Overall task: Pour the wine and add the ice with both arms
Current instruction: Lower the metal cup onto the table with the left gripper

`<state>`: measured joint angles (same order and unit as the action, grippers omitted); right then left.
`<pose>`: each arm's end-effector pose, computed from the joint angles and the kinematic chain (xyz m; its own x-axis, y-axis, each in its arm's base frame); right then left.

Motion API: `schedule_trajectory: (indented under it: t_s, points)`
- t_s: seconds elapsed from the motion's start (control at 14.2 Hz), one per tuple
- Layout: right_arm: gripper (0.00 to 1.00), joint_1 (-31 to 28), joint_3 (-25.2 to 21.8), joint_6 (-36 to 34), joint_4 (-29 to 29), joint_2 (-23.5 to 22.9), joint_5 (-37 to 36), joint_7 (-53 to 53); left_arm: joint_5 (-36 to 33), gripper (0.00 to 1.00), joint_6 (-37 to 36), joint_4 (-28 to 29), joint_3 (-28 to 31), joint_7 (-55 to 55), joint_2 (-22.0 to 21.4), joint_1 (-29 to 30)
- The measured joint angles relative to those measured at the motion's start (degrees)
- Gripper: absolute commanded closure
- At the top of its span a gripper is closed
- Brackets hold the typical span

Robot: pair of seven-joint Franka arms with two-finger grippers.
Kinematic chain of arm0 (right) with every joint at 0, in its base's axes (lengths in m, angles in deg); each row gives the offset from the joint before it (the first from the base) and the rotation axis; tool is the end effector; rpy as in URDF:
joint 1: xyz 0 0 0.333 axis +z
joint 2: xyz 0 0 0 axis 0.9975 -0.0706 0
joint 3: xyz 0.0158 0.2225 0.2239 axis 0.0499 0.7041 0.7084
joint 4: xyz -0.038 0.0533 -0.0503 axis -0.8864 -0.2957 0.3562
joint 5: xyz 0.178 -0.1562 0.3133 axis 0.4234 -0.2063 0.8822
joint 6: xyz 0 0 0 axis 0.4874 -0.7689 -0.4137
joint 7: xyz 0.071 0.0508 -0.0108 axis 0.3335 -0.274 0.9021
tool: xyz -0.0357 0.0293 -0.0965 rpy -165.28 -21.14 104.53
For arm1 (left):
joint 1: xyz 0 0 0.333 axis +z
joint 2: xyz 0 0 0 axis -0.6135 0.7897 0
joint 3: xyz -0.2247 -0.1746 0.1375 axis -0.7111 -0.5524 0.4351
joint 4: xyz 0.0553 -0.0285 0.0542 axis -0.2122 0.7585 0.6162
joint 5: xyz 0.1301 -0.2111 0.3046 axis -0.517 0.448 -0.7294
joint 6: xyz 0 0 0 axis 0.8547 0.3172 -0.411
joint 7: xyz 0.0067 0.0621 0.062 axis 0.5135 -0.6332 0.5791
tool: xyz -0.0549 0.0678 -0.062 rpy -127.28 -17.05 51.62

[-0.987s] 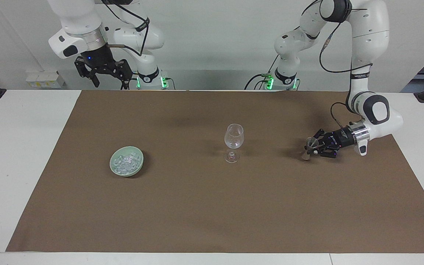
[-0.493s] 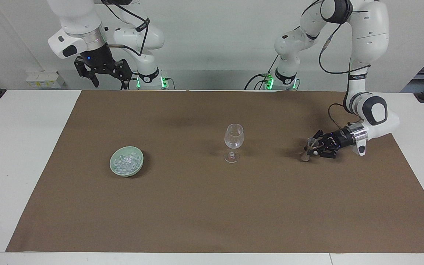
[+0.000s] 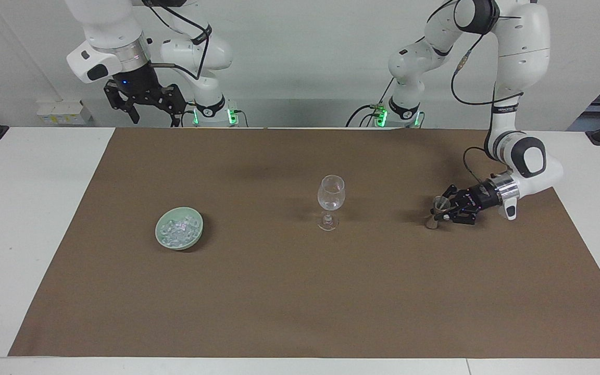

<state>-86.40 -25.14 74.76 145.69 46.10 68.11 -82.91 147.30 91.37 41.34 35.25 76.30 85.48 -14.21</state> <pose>0.5304 0.0417 0.6577 0.9946 -0.0899 -0.0516 -0.0882 -0.9955 0.0332 0.5447 0.0761 0.2489 -0.0099 0.3822 -0.9240 0.9888 0.1416 0.0480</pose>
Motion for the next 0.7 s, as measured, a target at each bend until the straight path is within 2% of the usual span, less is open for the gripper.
schedule_trajectory:
  t_s: [0.35,0.49,0.56,0.7]
  points:
    - [0.00,0.0,-0.1,0.0,0.0,0.0,0.0,0.0,0.2,1.00,0.1,0.2,0.1,-0.7,0.0,0.2]
    - [0.00,0.0,-0.1,0.0,0.0,0.0,0.0,0.0,0.2,0.92,0.2,0.2,0.1,-0.7,0.0,0.2]
    - [0.00,0.0,-0.1,0.0,0.0,0.0,0.0,0.0,0.2,0.81,0.2,0.2,0.1,-0.7,0.0,0.2]
    - [0.00,0.0,-0.1,0.0,0.0,0.0,0.0,0.0,0.3,0.77,0.2,0.2,0.1,-0.8,0.0,0.2]
